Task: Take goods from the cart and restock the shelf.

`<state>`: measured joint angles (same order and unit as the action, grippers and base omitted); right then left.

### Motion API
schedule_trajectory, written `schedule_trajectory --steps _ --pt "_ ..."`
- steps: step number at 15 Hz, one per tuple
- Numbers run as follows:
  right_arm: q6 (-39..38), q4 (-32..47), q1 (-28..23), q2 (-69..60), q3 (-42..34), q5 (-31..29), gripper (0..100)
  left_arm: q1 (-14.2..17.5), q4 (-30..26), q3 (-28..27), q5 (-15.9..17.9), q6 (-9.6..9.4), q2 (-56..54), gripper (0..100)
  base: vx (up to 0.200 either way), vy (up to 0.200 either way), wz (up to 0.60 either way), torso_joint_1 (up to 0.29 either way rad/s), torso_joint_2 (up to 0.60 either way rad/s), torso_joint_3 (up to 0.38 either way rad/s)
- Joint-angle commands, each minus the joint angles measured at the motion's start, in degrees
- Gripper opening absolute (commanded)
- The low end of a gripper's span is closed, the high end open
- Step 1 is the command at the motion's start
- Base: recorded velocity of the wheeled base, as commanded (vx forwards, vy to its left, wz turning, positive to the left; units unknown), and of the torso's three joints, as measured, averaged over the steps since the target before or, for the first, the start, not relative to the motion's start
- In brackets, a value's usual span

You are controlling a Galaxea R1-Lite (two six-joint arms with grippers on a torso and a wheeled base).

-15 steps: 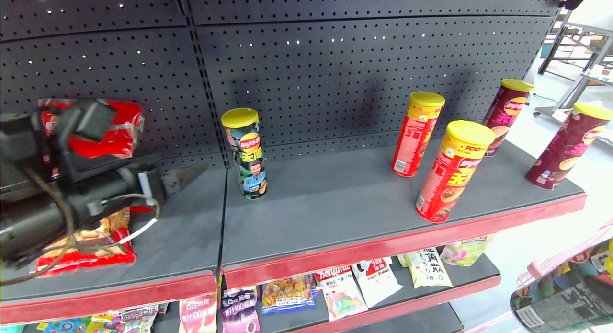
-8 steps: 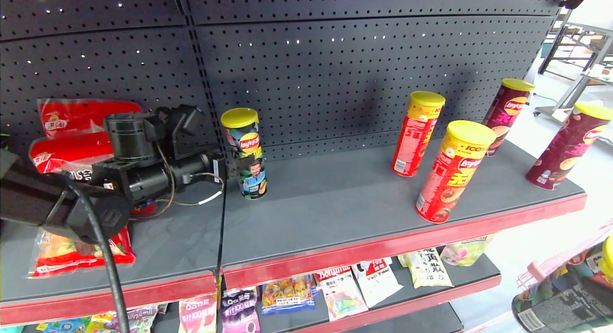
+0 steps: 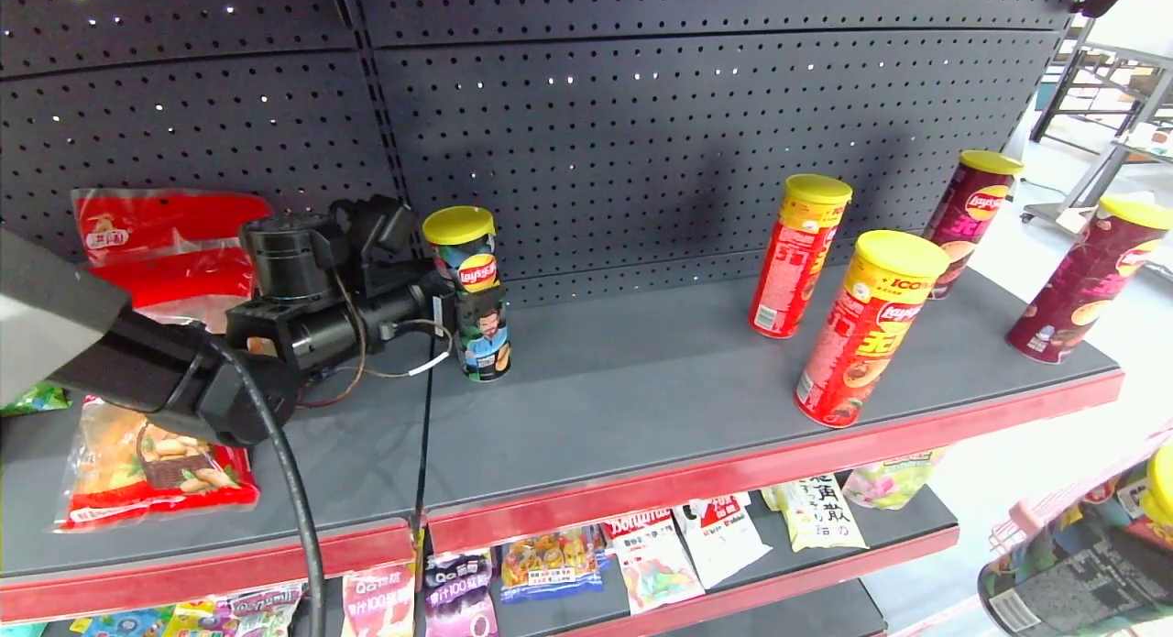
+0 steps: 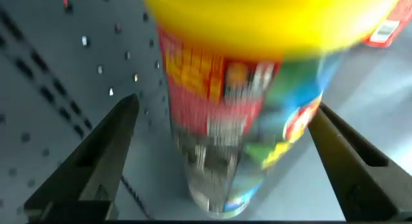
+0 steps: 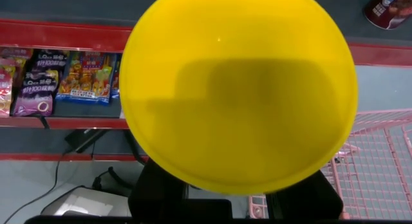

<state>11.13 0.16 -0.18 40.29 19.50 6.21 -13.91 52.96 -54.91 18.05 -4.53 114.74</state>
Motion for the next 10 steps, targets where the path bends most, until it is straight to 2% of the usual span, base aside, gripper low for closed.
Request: schedule_trajectory --steps 1,8,9,10 --pt "0.0 0.0 0.0 0.3 -0.1 0.0 0 -0.2 0.0 -3.2 0.0 -0.04 1.4 100 0.0 0.0 0.0 0.0 0.0 0.0" --pt "0.0 0.0 -0.1 0.5 0.1 0.0 0 -1.0 0.1 -5.4 0.0 -0.12 3.4 100 0.0 0.0 0.0 0.0 0.0 0.0" --pt "0.0 0.0 -0.1 0.5 0.1 0.0 0 -1.0 0.1 -5.3 0.0 -0.12 3.4 0 0.0 0.0 0.0 0.0 0.0 0.0" --pt "0.0 0.0 -0.1 0.5 0.1 0.0 0 -1.0 0.0 -5.3 0.0 -0.12 3.4 0 0.0 0.0 0.0 0.0 0.0 0.0"
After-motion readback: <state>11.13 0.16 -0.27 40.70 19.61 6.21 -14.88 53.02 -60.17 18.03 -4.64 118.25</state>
